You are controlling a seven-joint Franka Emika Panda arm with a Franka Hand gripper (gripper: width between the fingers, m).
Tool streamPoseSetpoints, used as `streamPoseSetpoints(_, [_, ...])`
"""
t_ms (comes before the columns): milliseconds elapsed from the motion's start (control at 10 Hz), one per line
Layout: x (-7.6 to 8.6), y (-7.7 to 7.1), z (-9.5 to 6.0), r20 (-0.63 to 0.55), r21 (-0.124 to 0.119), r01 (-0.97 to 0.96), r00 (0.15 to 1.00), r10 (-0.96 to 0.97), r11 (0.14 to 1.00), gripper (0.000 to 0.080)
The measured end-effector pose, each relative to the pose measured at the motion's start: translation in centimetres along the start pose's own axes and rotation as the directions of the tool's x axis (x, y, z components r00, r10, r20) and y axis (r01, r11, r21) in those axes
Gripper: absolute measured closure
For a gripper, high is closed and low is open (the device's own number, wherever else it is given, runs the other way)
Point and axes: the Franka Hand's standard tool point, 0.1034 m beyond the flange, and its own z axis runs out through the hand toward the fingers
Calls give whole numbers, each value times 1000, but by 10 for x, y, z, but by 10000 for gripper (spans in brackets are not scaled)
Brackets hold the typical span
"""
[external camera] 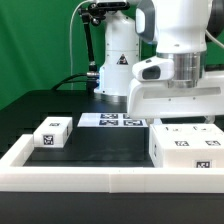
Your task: Assemble cabinet
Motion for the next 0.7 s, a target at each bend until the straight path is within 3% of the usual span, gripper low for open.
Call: streamPoseSetpoints(700, [2,2,4,-43,-2,16,999,-16,1000,2])
